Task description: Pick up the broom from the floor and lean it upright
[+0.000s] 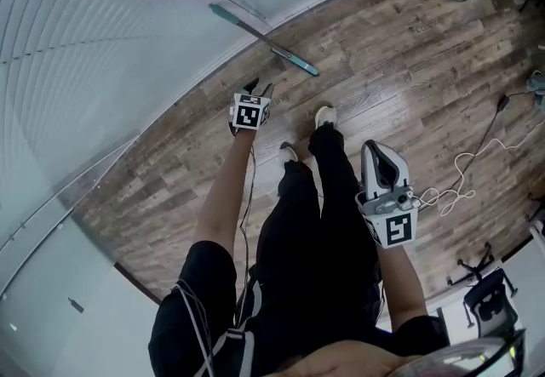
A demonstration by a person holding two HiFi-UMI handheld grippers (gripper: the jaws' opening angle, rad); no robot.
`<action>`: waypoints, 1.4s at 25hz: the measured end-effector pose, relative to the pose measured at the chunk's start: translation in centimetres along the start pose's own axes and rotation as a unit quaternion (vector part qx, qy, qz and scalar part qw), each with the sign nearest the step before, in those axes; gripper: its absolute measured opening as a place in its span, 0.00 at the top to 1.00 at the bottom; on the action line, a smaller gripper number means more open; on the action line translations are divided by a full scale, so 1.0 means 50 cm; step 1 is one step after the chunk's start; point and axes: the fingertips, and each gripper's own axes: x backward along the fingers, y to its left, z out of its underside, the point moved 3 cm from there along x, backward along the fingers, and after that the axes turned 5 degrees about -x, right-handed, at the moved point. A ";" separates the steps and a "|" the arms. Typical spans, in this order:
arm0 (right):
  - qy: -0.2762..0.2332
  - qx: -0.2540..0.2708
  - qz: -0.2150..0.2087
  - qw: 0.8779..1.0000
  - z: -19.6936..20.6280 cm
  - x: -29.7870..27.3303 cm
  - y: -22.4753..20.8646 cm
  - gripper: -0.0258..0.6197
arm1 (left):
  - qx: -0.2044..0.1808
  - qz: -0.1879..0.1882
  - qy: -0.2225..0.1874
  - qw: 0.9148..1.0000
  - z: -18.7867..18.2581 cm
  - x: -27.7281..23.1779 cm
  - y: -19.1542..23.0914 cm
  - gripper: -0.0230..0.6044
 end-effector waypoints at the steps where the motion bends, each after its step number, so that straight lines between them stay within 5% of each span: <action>1: 0.000 0.007 -0.001 1.000 -0.020 0.008 0.014 0.93 | 0.006 0.001 -0.013 1.000 0.003 0.037 -0.013 0.67; 6: -0.018 0.011 -0.001 1.000 -0.097 0.060 0.094 0.93 | 0.041 0.017 -0.083 0.996 0.024 0.229 -0.080 0.67; 11: -0.024 0.002 -0.022 0.999 -0.155 0.099 0.201 0.93 | 0.061 0.051 -0.190 0.979 0.034 0.463 -0.165 0.67; 17: -0.026 0.017 -0.074 0.997 -0.229 0.123 0.348 0.93 | 0.028 0.023 -0.271 0.962 0.054 0.752 -0.229 0.68; 24: -0.027 0.026 -0.115 0.993 -0.299 0.092 0.468 0.93 | 0.043 0.007 -0.372 0.927 0.028 0.966 -0.272 0.91; 29: -0.037 -0.031 -0.129 0.990 -0.315 0.075 0.526 0.93 | 0.024 -0.024 -0.437 0.899 0.014 1.065 -0.293 0.92; 35: -0.017 -0.004 -0.132 0.991 -0.316 0.071 0.571 0.93 | 0.035 -0.067 -0.472 0.878 0.008 1.141 -0.280 0.92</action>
